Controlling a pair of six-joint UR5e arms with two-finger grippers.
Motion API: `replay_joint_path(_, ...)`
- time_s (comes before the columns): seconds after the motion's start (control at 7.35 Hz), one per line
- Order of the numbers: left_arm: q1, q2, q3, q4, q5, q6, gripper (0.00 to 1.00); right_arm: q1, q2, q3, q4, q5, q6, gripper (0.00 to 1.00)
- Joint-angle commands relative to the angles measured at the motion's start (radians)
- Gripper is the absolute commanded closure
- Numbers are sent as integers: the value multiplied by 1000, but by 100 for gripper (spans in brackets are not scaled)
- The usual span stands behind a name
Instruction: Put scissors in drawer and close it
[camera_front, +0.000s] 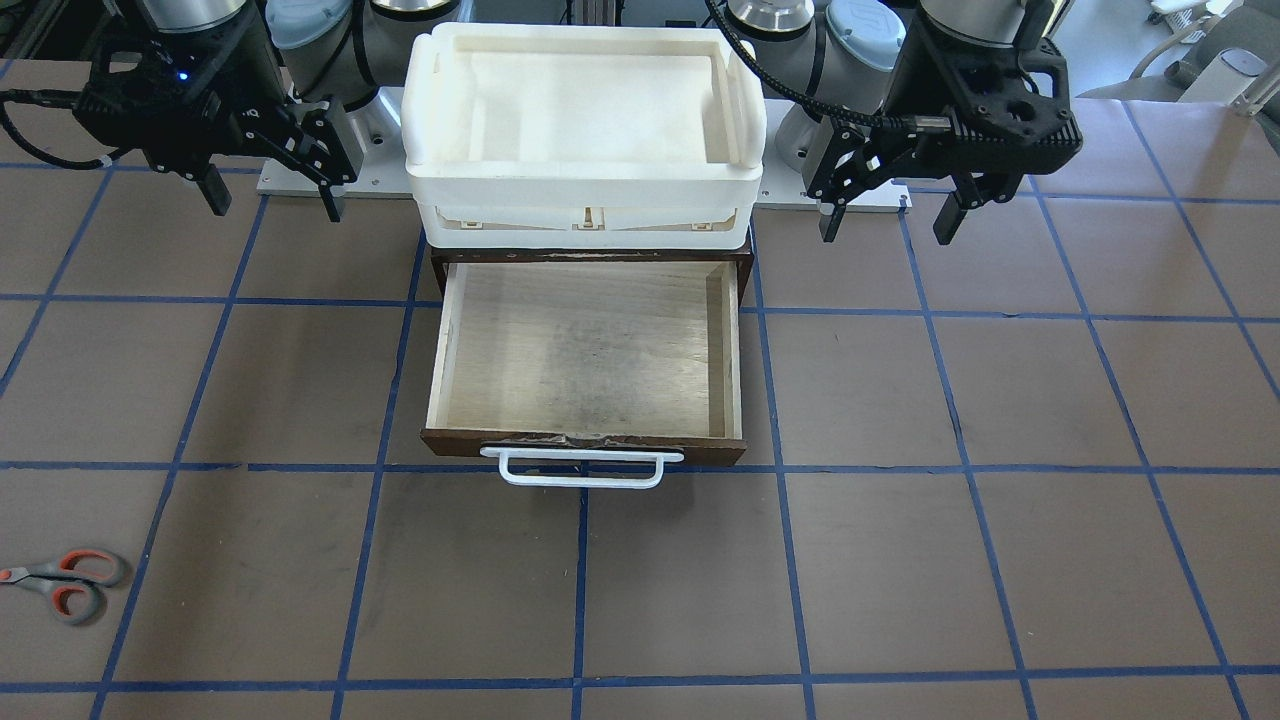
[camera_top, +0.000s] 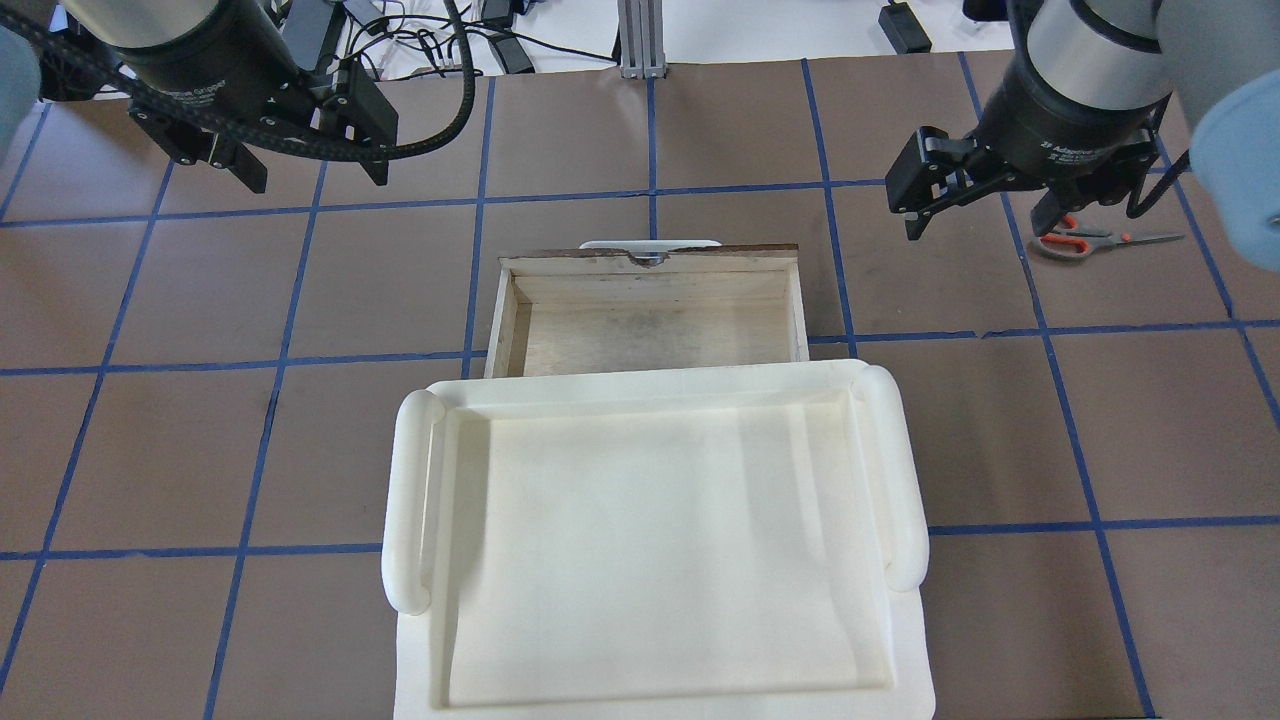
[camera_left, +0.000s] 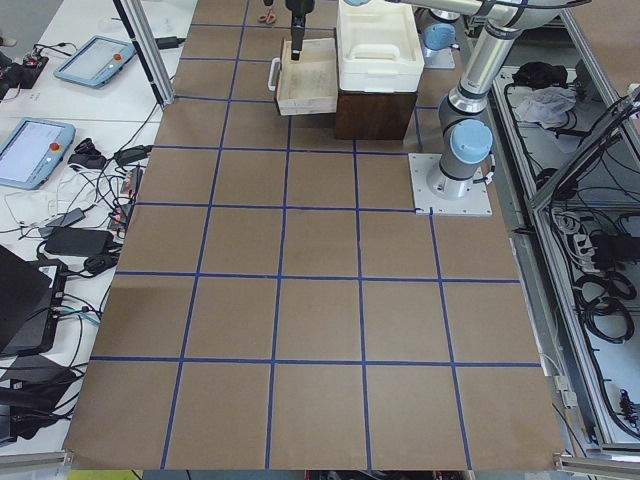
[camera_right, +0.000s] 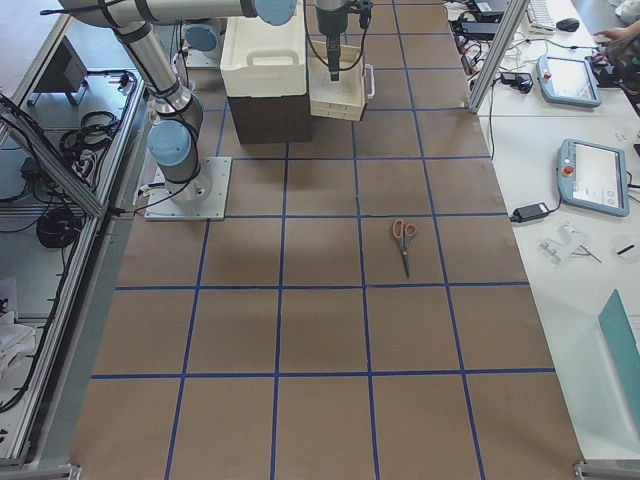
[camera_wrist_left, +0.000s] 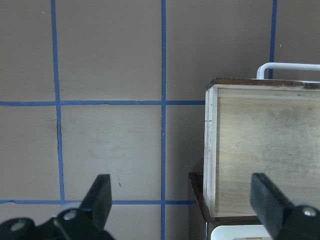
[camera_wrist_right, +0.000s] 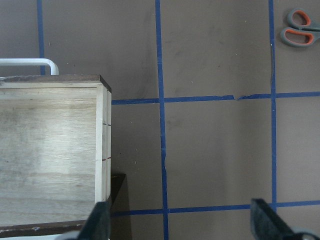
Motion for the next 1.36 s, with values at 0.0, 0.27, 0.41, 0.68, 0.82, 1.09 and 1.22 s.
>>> replay_joint_path(0.0,2,2,0,0,3,0,0,-1,9,2,-3,12,5,0)
replay_joint_path(0.27,0,2,0,-2,3,0,0,-1,17,2,-20,7,-12,0)
replay_joint_path(0.41,0,2,0,0,2,0,0,-14,15,2,-23,1,-91,0)
replay_joint_path(0.68,0,2,0,-2,3,0,0,-61,35,2,-41,7,-246,0)
replay_joint_path(0.82,0,2,0,-2,3,0,0,-110,43,2,-78,11,-397,0)
replay_joint_path(1.09,0,0,0,0,-1,0,0,-202,64,2,-87,15,-668,0)
replay_joint_path(1.22,-1,-1,0,0,-4,0,0,-233,89,2,-96,21,-795,0)
